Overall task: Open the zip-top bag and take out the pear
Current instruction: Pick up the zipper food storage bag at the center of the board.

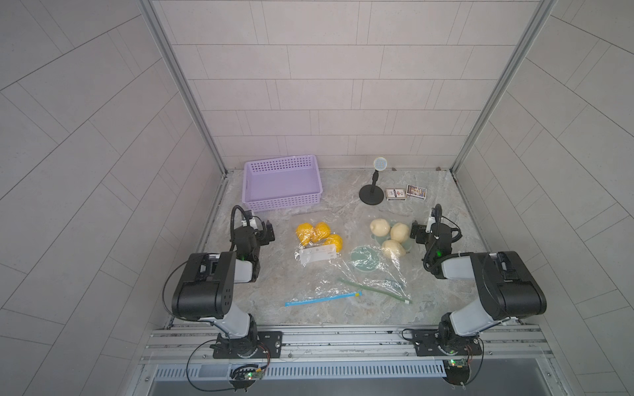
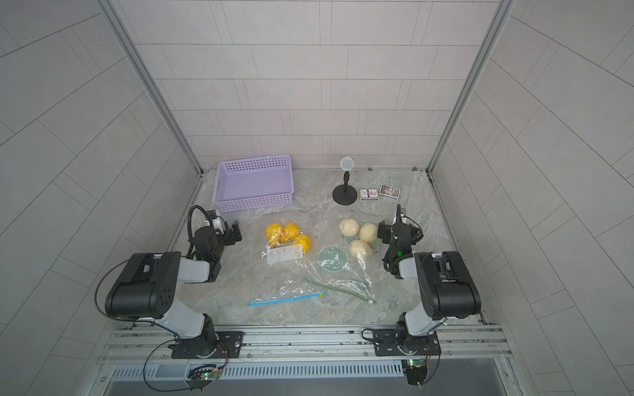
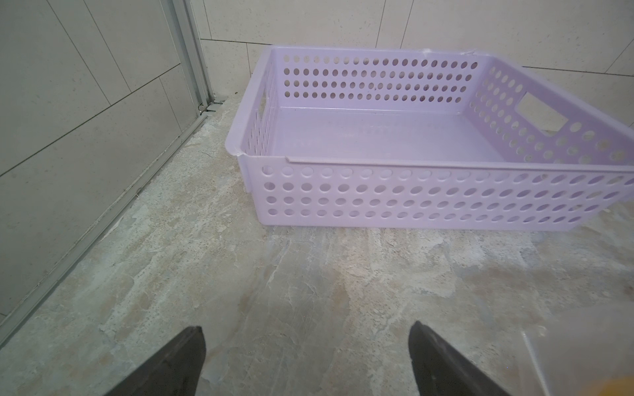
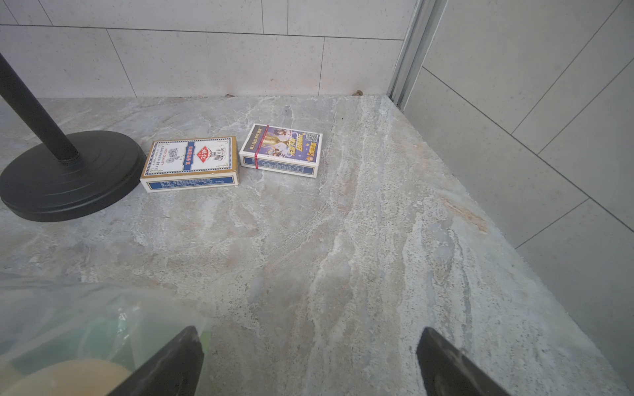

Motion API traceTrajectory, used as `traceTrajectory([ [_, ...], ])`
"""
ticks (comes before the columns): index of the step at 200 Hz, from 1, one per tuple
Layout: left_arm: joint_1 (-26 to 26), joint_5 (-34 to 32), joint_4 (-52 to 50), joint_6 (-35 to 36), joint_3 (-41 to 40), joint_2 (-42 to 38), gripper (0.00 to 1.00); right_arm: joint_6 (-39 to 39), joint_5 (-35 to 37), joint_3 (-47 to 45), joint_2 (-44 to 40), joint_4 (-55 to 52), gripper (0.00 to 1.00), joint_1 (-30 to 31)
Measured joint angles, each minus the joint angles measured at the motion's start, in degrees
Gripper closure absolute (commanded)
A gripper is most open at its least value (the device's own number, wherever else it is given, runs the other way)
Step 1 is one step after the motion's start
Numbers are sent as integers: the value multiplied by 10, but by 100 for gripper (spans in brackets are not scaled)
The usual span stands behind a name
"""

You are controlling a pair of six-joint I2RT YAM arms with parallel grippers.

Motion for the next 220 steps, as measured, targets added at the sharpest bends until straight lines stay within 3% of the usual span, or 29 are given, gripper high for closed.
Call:
traceTrajectory([
  [13,0,12,-12,5,0,-9,0,-8,17,-3,-24,-28,0,13],
  [33,-29,-23,-151,0,26,-102,0,31,32,66,-142,-235,0,54],
  [46,-48,-47,-271,-54,97,-158,0,75,-31,168,-177,-331,1,58],
  [60,-56,-28,-356,-111,191,-177,0,126,-128,258,-178,-386,4,66],
  [75,-58,47,-444,-178,283,-176,0,174,-233,302,-160,-429,6,103],
  [91,-73,137,-499,-237,322,-172,0,211,-318,300,-130,-480,5,173],
  [111,-155,214,-560,-278,304,-162,5,234,-384,260,-96,-556,7,271],
  [130,-247,265,-612,-304,253,-145,21,256,-422,212,-83,-587,9,315],
  [141,-275,282,-633,-318,219,-141,29,274,-432,179,-86,-586,9,318],
  [168,-301,289,-664,-345,163,-141,46,308,-436,122,-89,-561,12,352],
  [220,-316,289,-651,-357,133,-122,53,356,-447,82,-69,-457,27,400],
])
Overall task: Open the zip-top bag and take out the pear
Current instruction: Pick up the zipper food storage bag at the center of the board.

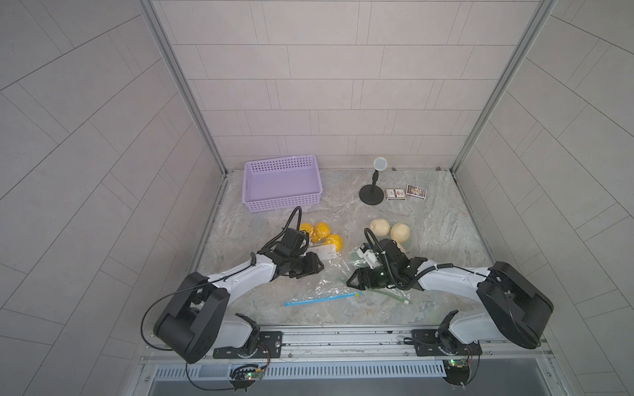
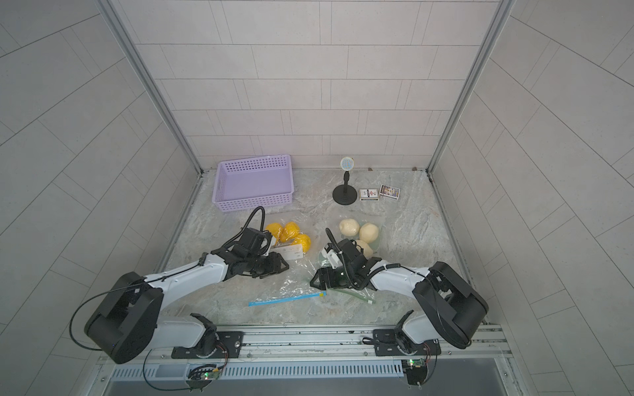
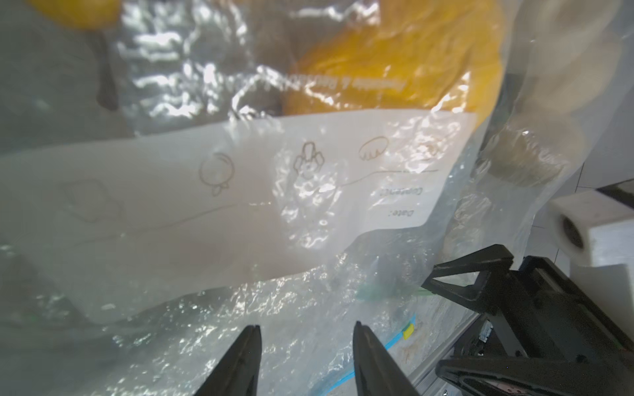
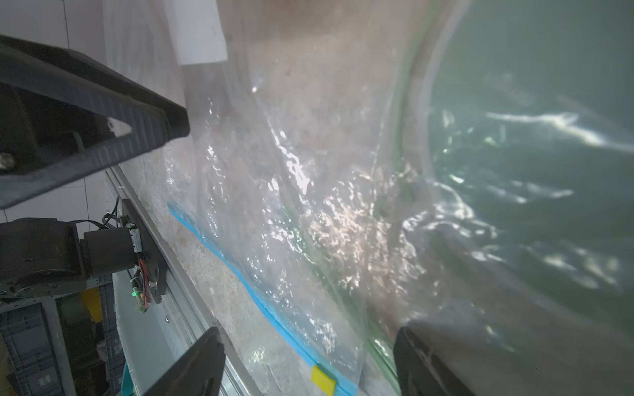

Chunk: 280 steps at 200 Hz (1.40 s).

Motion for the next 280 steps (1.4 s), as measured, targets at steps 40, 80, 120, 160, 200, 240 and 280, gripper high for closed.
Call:
traceTrajectory([
  [40,0,-1,35,-4,-13,37,57,20,-1,2,42,58,58,31],
  [80,0,0,58,-3,-11,47,59,18,-11,9,46,37,98,31],
  [120,0,-30,-42,36,47,-16,27,24,-29,61,-7,-27,100,22],
  [160,0,-70,-94,108,180,-157,11,60,-59,158,-28,-70,100,0],
  [200,-17,-58,-106,224,229,-271,10,131,-112,236,-20,-108,100,-39],
  [240,-58,-45,-100,420,167,-384,11,204,-159,276,3,-113,100,-79],
  [280,-114,-101,-103,585,130,-385,16,233,-190,306,25,-125,100,-79],
])
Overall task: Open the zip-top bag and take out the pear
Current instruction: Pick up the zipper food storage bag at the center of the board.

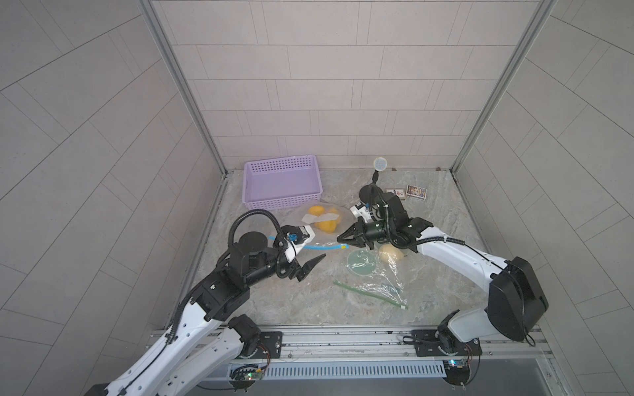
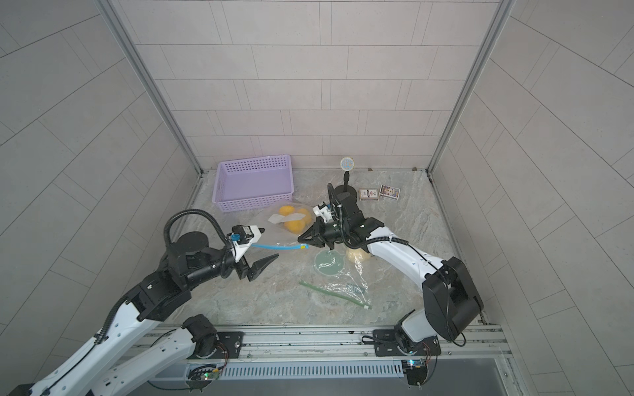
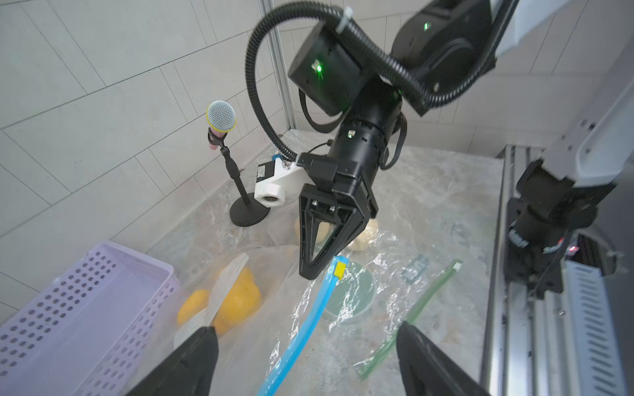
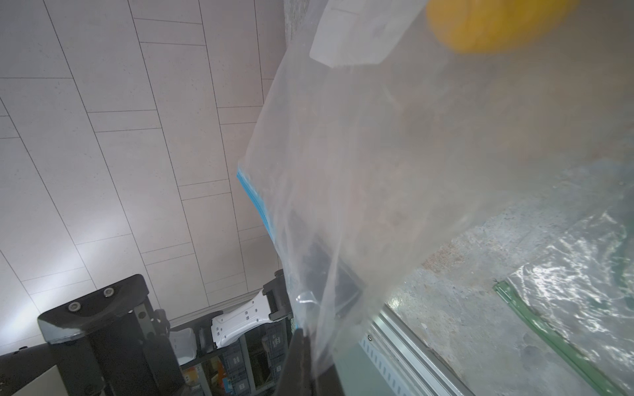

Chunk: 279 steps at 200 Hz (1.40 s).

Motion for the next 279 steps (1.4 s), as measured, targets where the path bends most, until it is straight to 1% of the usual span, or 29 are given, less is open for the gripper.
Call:
traceTrajectory([
  [32,-86,-81,2,96,-9,46,22,11,-14,14,4,-2,100,-1],
  [51,-111,-112,14,130,-21,71,27,14,-19,17,7,-2,100,-2],
  [58,-113,-122,18,139,-24,81,28,15,-21,17,8,-2,100,-3],
  [72,-113,-140,30,154,-27,102,37,16,-24,17,10,-3,100,-3],
  [99,-113,-168,62,167,-27,139,42,18,-30,16,12,-2,100,-3],
  [115,-113,-179,81,170,-27,156,48,21,-31,16,12,1,100,-3],
  [136,-113,-192,104,172,-27,181,60,25,-32,16,12,9,100,-3],
  [155,-113,-201,117,176,-27,196,68,32,-33,10,12,19,100,-3],
  [188,-113,-212,118,177,-23,210,91,42,-36,-6,12,28,100,-3],
  [204,-113,-213,108,176,-16,213,97,46,-38,-11,11,31,100,-3],
  [214,-113,-214,97,179,-10,215,100,48,-40,-12,11,33,100,-4],
  [218,-113,-214,92,178,-6,215,100,48,-40,-12,11,33,98,-4],
  [232,-113,-213,75,177,8,218,100,49,-43,-11,9,37,80,-4],
  [244,-113,-209,52,176,26,220,100,42,-47,-8,6,29,69,-8],
  [261,-109,-195,5,170,74,232,100,5,-54,3,2,4,64,-20],
  [279,-98,-169,-55,157,148,255,100,-41,-57,7,-17,-25,63,-57],
])
